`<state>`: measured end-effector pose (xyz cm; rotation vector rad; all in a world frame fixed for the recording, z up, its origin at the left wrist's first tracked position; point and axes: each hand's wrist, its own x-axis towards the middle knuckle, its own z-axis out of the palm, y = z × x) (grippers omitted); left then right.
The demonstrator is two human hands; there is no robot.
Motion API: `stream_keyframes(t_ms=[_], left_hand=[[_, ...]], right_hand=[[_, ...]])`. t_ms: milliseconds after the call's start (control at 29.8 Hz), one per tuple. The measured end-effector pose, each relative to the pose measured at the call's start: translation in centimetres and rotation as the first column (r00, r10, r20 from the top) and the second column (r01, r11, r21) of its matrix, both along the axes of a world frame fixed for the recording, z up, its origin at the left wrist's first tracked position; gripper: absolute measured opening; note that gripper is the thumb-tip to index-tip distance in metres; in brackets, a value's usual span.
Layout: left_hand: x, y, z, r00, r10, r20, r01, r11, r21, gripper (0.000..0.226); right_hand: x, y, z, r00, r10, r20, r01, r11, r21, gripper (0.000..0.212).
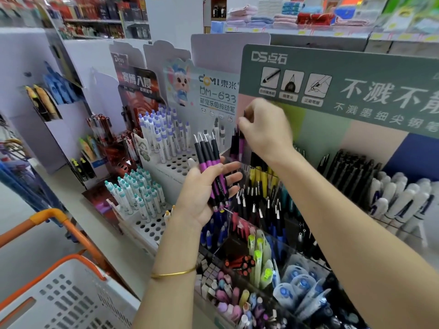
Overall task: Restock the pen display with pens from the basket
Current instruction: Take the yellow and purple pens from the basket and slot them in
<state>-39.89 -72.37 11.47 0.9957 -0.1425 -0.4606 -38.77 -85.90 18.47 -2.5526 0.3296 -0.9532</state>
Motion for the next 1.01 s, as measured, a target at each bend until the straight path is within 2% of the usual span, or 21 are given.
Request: stream_keyframes(t_ms=[67,134,168,235,336,403,437,504,571,638,672,705,739,806,907,974,1007], left_hand=[[-0.1,0.0,0.2,1.000,0.011,0.003,-0.011,1.000,0.008,0.015],[-0.1,0.1,0.3,1.000,0.026,0.006,-0.026,0.999,0.019,0.019],[-0.2,0.1,0.4,1.000,0.025,0.010,-0.025,0.999,0.023,0.020],[-0.3,0.2,0.4,1.000,0.013,0.022,-0.013,1.000,0.018,0.021],[-0.3,0.2,0.5,0.999,-0.001,0.051,0.001,1.000,0.003,0.019],[-0.4,0.0,0.7,0.997,-0.014,0.076,0.014,1.000,0.004,0.018],[-0.5,-0.1,0.7,0.996,-0.022,0.085,0.022,1.000,-0.001,0.017],[-0.7,-0.2,0.9,0.997,-0.035,0.074,0.037,0.999,-0.033,0.015],[-0.5,-0.2,0.9,0.999,-0.028,0.032,0.029,0.998,-0.051,0.014],[-0.3,0.1,0.6,1.000,0.017,-0.013,-0.018,0.999,-0.030,0.009],[-0.2,0.2,0.5,0.999,0.040,-0.016,-0.040,0.999,-0.002,0.007],[-0.2,0.3,0.4,0.998,0.057,0.000,-0.057,0.998,0.040,0.006],[-0.3,0.3,0.4,0.998,0.065,0.025,-0.066,0.995,0.080,0.008],[-0.6,0.1,0.5,0.996,0.052,0.066,-0.060,0.991,0.122,0.021],[-0.7,-0.1,0.7,0.997,0.042,0.065,-0.050,0.992,0.114,0.027],[-0.6,-0.2,0.7,0.998,0.036,0.055,-0.041,0.995,0.094,0.028],[-0.6,-0.2,0.6,0.998,0.036,0.053,-0.040,0.996,0.083,0.029]], right_hand=[[0.6,0.0,-0.9,0.994,-0.008,-0.106,-0.004,0.993,-0.116,0.021],[0.6,0.3,-1.4,0.969,-0.087,-0.230,0.011,0.950,-0.312,0.030],[0.4,0.3,-1.4,0.961,-0.119,-0.248,0.018,0.926,-0.376,0.033],[0.1,0.3,-1.0,0.974,-0.112,-0.195,0.028,0.920,-0.391,0.033],[-0.1,0.1,-0.3,0.996,0.029,-0.081,-0.048,0.970,-0.239,0.035],[-0.7,0.6,0.5,0.973,0.182,-0.139,-0.194,0.978,-0.079,0.041],[-1.0,0.8,0.7,0.950,0.259,-0.175,-0.258,0.966,0.026,0.038],[-1.7,1.1,1.2,0.907,0.378,-0.186,-0.332,0.913,0.237,0.019],[-1.7,0.9,1.5,0.926,0.374,-0.059,-0.333,0.877,0.346,0.006],[-1.5,0.5,2.2,0.954,0.217,0.205,-0.282,0.881,0.381,0.004],[-1.5,0.3,2.4,0.940,0.137,0.312,-0.255,0.891,0.376,0.005],[-1.3,0.2,2.3,0.928,0.094,0.360,-0.229,0.906,0.355,0.006],[-1.0,0.1,1.9,0.940,0.083,0.330,-0.191,0.930,0.312,0.004],[-0.2,0.0,-0.2,0.991,0.065,0.117,-0.081,0.987,0.140,0.006],[0.8,-0.2,-2.2,0.986,-0.033,-0.161,0.010,0.990,-0.143,0.017],[0.7,-0.1,-2.1,0.963,-0.102,-0.247,0.025,0.955,-0.297,0.018],[0.6,-0.1,-2.0,0.969,-0.088,-0.232,0.015,0.955,-0.296,0.018]])
